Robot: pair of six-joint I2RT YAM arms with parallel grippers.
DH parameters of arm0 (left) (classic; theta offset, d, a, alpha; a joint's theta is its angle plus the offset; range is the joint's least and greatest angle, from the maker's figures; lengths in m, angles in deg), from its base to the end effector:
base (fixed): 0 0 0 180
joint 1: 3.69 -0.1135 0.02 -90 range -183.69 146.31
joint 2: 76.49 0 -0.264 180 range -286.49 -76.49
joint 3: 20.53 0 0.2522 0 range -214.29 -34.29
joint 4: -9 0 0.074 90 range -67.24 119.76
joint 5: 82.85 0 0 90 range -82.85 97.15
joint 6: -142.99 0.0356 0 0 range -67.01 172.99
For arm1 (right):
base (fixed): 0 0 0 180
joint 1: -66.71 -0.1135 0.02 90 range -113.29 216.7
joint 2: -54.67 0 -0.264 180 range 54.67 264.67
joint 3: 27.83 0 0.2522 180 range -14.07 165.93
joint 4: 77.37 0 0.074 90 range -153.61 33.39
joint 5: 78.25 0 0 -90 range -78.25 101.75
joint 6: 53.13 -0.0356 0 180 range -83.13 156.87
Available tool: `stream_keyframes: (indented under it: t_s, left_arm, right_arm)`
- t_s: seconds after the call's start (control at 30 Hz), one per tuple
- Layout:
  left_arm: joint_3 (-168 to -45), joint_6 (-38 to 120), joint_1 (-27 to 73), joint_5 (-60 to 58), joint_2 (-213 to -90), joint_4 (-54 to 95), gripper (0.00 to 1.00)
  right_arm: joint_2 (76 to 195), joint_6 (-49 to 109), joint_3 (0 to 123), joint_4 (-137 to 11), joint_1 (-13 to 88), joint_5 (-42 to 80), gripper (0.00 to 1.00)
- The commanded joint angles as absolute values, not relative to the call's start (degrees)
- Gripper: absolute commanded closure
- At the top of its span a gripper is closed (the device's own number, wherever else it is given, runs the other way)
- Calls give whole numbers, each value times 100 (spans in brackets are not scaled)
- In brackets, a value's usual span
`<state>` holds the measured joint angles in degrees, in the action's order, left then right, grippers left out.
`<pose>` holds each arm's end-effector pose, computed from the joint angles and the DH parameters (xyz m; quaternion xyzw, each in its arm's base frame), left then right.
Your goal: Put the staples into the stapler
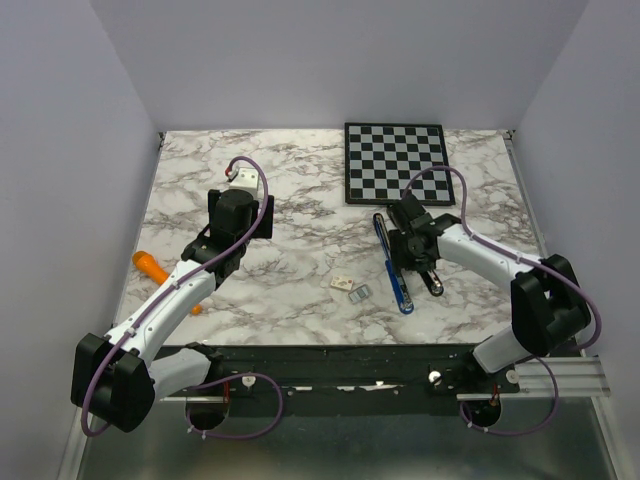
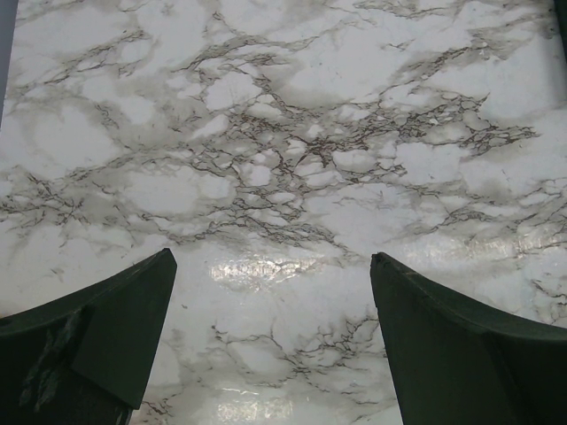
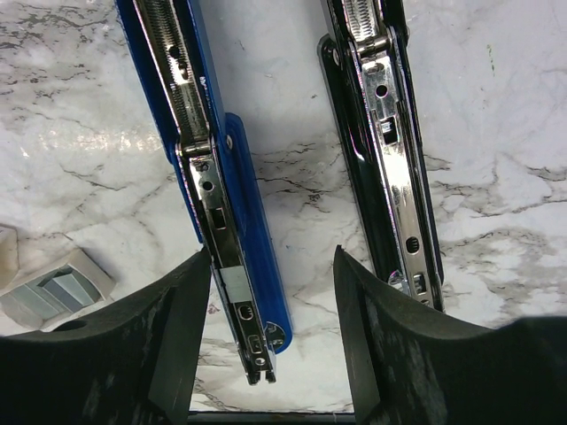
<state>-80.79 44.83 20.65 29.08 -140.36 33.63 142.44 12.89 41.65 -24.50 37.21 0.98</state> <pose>0.2330 -0.0908 0.2840 0.0219 0.8479 0.0157 0.5294 0.2508 0.1342 0.1950 -0.0320 0.9818 -0.0094 0.1872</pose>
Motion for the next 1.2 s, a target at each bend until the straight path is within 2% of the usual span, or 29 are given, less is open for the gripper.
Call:
stream_keyframes:
  t_s: [0.0, 0.6, 1.17]
  left_arm:
    - [-8132, 4420, 2066, 2798, -13968, 3419, 1]
    - [-8123, 4429, 2066, 2798, -13907, 3419, 1]
    - [-8132, 4420, 2066, 2798, -13889, 3427, 1]
  right_arm:
    - [14027, 1218, 4323, -2371, 3770, 50, 34]
    - [14379, 1077, 3972, -2248, 3920, 278, 34]
    - [13650, 682, 3401, -1765, 3911, 586, 33]
